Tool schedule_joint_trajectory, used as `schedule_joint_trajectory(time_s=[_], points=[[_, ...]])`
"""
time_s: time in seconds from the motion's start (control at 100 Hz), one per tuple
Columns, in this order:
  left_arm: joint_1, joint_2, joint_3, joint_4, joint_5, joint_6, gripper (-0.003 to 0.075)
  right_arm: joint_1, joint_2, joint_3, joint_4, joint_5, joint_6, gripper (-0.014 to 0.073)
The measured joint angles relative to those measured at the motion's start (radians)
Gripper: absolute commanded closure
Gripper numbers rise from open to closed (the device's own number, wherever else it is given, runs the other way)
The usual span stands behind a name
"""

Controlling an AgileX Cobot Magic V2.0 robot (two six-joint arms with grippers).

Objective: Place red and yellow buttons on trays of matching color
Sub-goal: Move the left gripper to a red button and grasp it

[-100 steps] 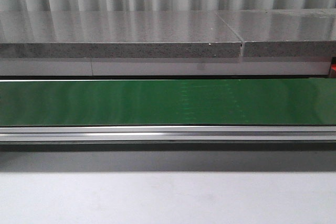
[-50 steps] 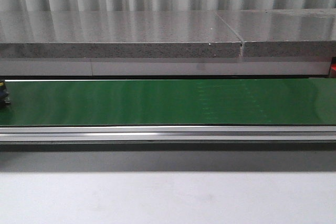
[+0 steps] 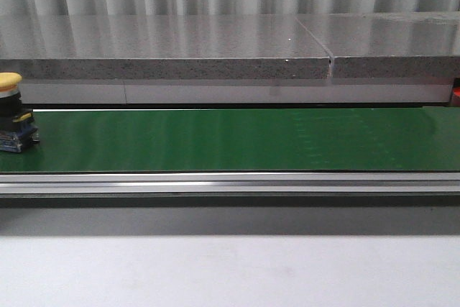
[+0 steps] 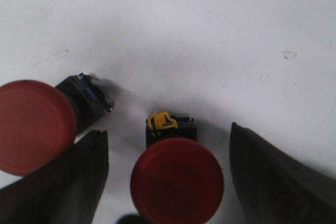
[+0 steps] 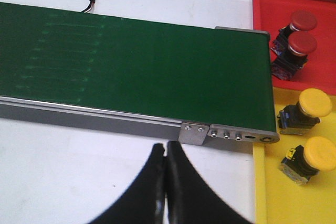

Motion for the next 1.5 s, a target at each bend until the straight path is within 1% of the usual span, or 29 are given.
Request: schedule_joint_trajectory(time_s=[0.09,0.31,0.43,0.71,1.0,1.5], points=[[0.0,0.004,-0.002,0.0,-0.008,0.0,0.0271,0.0,0.0,0.0,0.0,0.0,0.0,0.066],[0.001,0.004,-0.002,0.0,-0.012,0.0,0.0417,0.0,0.0,0.0,0.0,0.0,0.0,0.066],[0.001,0.004,-0.002,0.0,-0.012,0.0,0.0462,0.0,0.0,0.0,0.0,0.0,0.0,0.066],[0.001,-0.007,-0.002,0.014,-0.009,0.0,0.0464,0.0,0.0,0.0,0.0,0.0,0.0,0.066],[-0.043,-0.156,0.004,0.031,0.014,0.0,0.0464,0.0,0.0,0.0,0.0,0.0,0.0,0.066],[-0.167,-0.447,0.238,0.039,0.027,0.002,0.0464,0.0,0.0,0.0,0.0,0.0,0.0,0.066]])
